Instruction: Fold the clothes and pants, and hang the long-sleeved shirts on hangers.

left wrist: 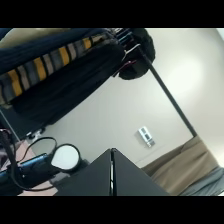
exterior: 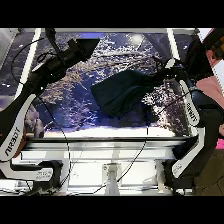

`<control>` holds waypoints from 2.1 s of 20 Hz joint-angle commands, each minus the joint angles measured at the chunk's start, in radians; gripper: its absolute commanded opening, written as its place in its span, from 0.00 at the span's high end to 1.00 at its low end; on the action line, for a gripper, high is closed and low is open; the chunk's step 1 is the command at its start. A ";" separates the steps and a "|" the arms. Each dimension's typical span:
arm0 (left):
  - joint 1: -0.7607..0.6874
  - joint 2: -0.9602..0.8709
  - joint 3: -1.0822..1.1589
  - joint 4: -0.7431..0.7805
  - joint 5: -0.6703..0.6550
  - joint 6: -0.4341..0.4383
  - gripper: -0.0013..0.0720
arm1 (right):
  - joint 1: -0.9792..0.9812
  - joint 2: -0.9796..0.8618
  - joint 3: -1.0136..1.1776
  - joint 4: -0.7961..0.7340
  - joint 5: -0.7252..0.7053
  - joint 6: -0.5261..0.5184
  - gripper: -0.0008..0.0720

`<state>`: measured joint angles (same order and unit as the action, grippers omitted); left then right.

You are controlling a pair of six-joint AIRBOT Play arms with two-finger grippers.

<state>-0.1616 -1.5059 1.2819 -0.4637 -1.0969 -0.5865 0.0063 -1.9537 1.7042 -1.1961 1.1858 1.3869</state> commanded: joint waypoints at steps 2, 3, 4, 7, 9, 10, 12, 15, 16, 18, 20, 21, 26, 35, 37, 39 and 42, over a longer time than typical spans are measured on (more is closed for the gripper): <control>0.001 -0.001 0.000 0.008 0.000 0.000 0.94 | -0.027 -0.086 0.032 0.156 0.151 0.014 0.05; 0.001 -0.001 0.000 0.008 0.000 0.000 0.94 | -0.031 -0.101 0.032 0.213 0.177 0.013 0.05; 0.001 -0.001 0.000 0.008 0.000 0.000 0.94 | -0.031 -0.115 0.032 0.266 0.191 0.012 0.05; 0.001 0.000 0.000 0.008 0.000 0.000 0.94 | -0.002 -0.127 0.032 0.341 0.170 -0.031 0.28; 0.001 0.000 0.000 0.008 0.000 0.000 0.94 | 0.025 -0.127 0.032 0.391 0.150 -0.082 0.58; 0.001 -0.001 0.000 0.008 0.000 0.000 0.94 | 0.037 -0.127 0.032 0.422 0.146 -0.108 0.75; 0.001 0.000 0.000 0.007 0.000 0.000 0.94 | 0.051 -0.122 0.032 0.500 0.148 -0.149 0.94; 0.002 0.000 0.000 0.008 0.000 0.000 0.95 | 0.045 -0.072 0.043 0.533 0.143 -0.220 0.94; 0.004 0.002 0.000 0.010 0.000 0.000 0.95 | 0.038 -0.046 0.052 0.527 0.127 -0.223 0.94; 0.017 0.016 0.000 0.051 0.000 0.000 0.95 | 0.009 0.024 0.074 0.500 0.074 -0.223 0.94; 0.043 0.050 0.000 0.170 0.001 0.000 0.95 | -0.037 0.095 0.111 0.457 0.043 -0.222 0.94; 0.059 0.073 0.000 0.247 0.002 -0.001 0.95 | -0.068 0.130 0.132 0.436 0.029 -0.221 0.94; 0.152 0.212 0.000 0.659 0.039 -0.138 0.95 | -0.262 0.292 0.165 0.317 -0.027 -0.138 0.94; 0.277 0.309 0.000 0.959 0.015 -0.346 0.95 | -0.378 0.322 0.101 0.195 0.125 -0.053 0.94; 0.278 0.309 0.000 0.959 0.016 -0.350 0.95 | -0.327 0.322 0.101 0.220 0.113 -0.053 0.94; 0.283 0.309 0.000 0.959 0.015 -0.363 0.95 | -0.254 0.322 0.101 0.294 0.084 -0.053 0.94; 0.293 0.309 0.000 0.958 0.011 -0.380 0.95 | -0.081 0.322 0.101 0.354 -0.004 -0.053 0.94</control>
<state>0.1226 -1.1976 1.2819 0.4843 -1.0821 -0.9447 -0.2016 -1.6329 1.8080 -0.9123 1.2476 1.3319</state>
